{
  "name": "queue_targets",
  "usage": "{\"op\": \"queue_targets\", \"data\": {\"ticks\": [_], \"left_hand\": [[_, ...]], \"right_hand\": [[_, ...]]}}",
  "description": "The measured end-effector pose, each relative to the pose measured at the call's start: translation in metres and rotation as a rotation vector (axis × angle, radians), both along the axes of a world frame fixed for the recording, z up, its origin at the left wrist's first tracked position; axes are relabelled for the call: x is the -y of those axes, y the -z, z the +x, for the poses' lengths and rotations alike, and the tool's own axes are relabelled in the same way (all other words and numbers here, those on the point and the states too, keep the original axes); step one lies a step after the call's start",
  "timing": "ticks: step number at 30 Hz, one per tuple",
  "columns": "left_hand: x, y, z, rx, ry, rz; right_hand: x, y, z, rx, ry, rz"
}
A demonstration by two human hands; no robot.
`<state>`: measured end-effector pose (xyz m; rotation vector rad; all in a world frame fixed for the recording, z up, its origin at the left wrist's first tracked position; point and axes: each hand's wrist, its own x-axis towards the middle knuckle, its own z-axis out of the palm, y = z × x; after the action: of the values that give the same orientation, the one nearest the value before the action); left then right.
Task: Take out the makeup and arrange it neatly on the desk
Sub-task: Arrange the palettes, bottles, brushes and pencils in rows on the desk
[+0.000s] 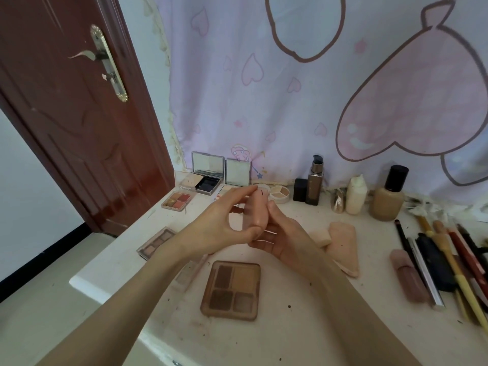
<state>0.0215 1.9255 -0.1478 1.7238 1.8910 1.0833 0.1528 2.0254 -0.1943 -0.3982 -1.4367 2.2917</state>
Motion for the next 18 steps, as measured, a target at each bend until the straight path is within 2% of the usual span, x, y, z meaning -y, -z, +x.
{"op": "queue_targets", "data": {"ticks": [11, 18], "left_hand": [[0.006, -0.005, -0.001, -0.092, 0.04, -0.093], [0.007, -0.017, -0.001, -0.158, 0.036, -0.147]], "right_hand": [[0.005, -0.005, 0.0, -0.037, -0.093, -0.028], [0.003, 0.004, -0.004, 0.023, -0.022, -0.066]]}}
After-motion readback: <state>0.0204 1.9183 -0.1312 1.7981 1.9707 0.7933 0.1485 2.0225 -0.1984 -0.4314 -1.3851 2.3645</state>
